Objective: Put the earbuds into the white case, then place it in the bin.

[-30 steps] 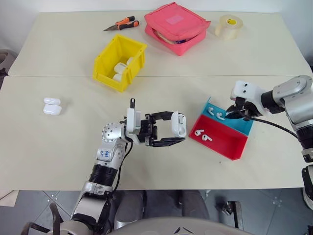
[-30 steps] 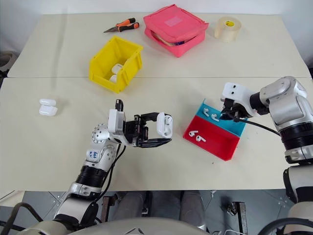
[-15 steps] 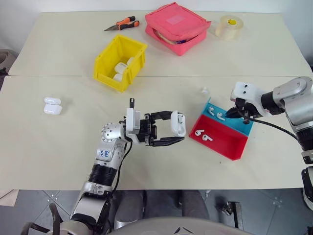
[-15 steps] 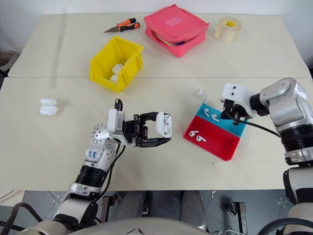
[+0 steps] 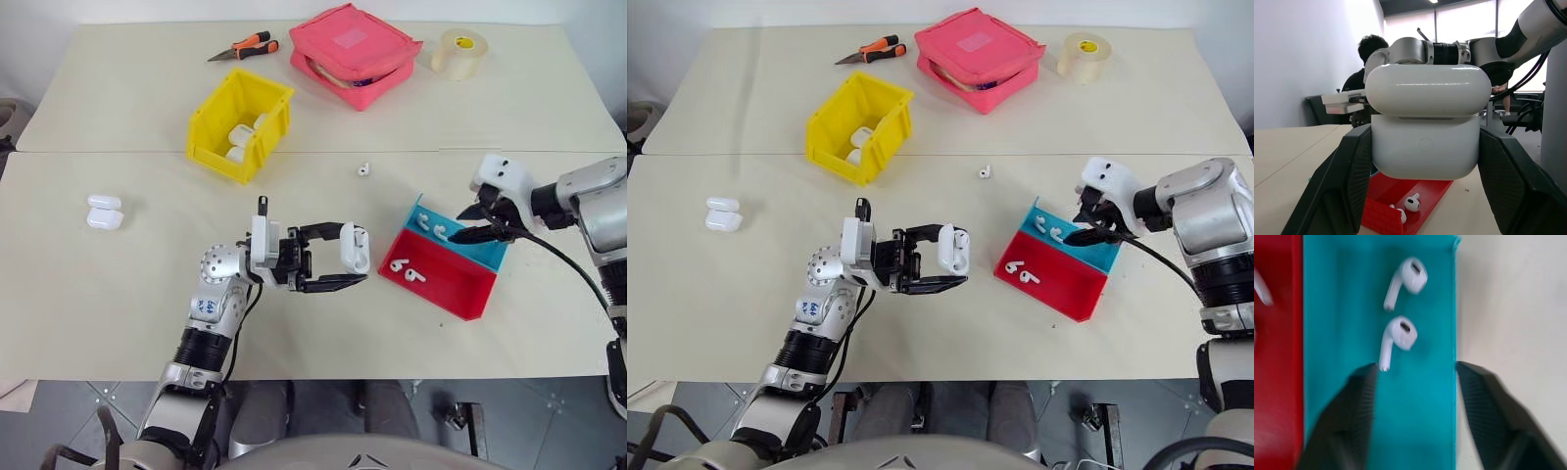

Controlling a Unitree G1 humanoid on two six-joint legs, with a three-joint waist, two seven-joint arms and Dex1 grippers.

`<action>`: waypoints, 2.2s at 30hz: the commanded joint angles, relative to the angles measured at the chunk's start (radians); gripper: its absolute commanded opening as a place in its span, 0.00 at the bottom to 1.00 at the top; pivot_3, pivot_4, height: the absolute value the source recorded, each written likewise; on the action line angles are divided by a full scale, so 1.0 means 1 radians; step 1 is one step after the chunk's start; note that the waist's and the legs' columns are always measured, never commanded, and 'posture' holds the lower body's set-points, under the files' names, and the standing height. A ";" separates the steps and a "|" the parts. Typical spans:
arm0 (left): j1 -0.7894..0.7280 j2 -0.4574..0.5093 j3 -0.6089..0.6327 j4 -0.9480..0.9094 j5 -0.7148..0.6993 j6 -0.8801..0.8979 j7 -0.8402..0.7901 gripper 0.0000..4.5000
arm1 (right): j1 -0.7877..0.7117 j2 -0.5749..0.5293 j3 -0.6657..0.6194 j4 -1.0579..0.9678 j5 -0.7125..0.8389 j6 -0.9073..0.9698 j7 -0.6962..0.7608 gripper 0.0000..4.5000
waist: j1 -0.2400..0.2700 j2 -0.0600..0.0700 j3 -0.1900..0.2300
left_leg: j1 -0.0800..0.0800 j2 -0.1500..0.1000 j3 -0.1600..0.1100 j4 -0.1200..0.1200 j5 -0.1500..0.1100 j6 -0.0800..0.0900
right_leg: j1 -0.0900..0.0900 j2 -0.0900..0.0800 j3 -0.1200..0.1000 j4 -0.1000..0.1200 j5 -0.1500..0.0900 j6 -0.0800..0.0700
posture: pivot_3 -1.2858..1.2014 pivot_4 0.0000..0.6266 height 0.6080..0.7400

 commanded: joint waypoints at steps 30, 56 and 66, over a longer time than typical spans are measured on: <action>-0.008 -0.005 -0.003 -0.047 -0.014 0.002 0.016 0.62 | 0.017 0.015 0.073 -0.076 -0.004 0.075 -0.117 0.12 | 0.000 0.000 0.000 | 0.000 0.000 0.000 0.000 0.000 0.000 | 0.000 0.000 0.000 0.000 0.000 0.000 | 0.52 0.24 1.00; -0.105 -0.009 0.015 -0.009 -0.046 0.140 0.014 0.62 | 0.464 0.598 -0.664 -0.812 0.915 0.043 -0.528 0.12 | 0.002 0.000 0.000 | 0.000 0.000 -0.002 0.000 0.000 0.000 | 0.000 0.001 -0.001 0.002 0.000 0.000 | 0.52 0.24 1.00; -0.130 -0.016 0.044 -0.012 -0.045 0.200 0.056 0.62 | 0.621 0.711 -0.489 -0.893 1.007 -0.059 -0.673 0.12 | 0.000 0.000 0.000 | 0.000 -0.001 -0.001 0.000 0.000 0.000 | 0.000 0.001 0.000 0.003 0.000 0.000 | 0.52 0.24 1.00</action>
